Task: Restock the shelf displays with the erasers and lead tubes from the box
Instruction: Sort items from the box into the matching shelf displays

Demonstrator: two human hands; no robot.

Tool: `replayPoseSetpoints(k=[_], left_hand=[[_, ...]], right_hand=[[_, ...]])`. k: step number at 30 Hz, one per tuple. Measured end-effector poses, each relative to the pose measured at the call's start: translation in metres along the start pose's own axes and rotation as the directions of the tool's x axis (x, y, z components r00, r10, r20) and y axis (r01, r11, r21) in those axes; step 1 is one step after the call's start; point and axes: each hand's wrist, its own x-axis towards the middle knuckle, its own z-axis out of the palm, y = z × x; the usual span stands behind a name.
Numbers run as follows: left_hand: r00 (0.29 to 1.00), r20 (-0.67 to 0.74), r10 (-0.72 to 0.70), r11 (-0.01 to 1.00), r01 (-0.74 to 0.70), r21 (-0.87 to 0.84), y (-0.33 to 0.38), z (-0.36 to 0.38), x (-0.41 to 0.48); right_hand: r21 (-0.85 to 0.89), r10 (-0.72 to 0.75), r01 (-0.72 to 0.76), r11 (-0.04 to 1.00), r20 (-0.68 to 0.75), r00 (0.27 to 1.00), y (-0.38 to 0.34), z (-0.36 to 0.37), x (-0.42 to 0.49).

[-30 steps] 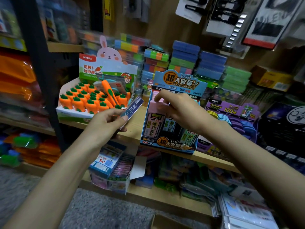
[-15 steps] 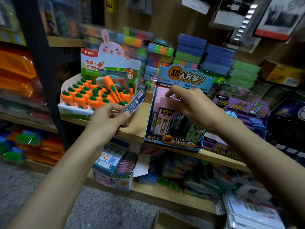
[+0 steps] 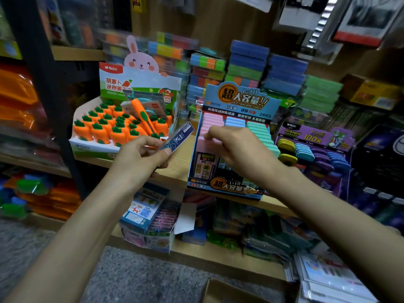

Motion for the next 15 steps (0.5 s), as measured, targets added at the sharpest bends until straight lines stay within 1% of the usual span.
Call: replayPoseSetpoints(k=[2, 4, 7, 8, 10, 12, 13, 15], left_hand=[[1.0, 0.027, 0.0, 1.0, 0.0, 0.021, 0.001, 0.0, -0.001], [0.998, 0.056, 0.018, 0.999, -0.02, 0.05, 0.003, -0.001, -0.003], [0.992, 0.058, 0.113, 0.992, -0.116, 0.053, 0.011, -0.005, -0.007], [0.987, 0.032, 0.158, 0.987, -0.159, 0.039, 0.014, -0.008, -0.008], [0.968, -0.054, 0.245, 0.969, -0.246, -0.015, 0.021, -0.012, -0.01], [0.949, -0.111, 0.294, 0.952, -0.302, -0.059, 0.028, -0.013, -0.014], [0.944, -0.098, 0.315, 0.944, -0.322, -0.066, 0.031, -0.011, -0.017], [0.938, -0.006, 0.346, 0.935, -0.345, -0.08, 0.035, -0.002, -0.023]], right_hand=[[-0.108, 0.001, -0.006, 0.994, -0.046, 0.999, -0.003, -0.003, 0.0], [-0.119, 0.016, -0.028, 0.993, -0.1, 0.995, -0.004, -0.009, -0.001], [0.044, 0.072, -0.065, 0.997, -0.178, 0.981, -0.007, -0.017, -0.009], [0.084, 0.067, -0.052, 0.995, -0.182, 0.981, -0.01, -0.019, -0.012], [0.091, 0.027, -0.012, 0.996, -0.157, 0.987, -0.015, -0.02, -0.018], [0.147, 0.027, -0.003, 0.989, -0.156, 0.987, -0.02, -0.021, -0.024], [0.22, 0.055, -0.015, 0.975, -0.174, 0.983, -0.021, -0.022, -0.028], [0.402, 0.143, -0.049, 0.914, -0.209, 0.967, -0.023, -0.025, -0.036]])
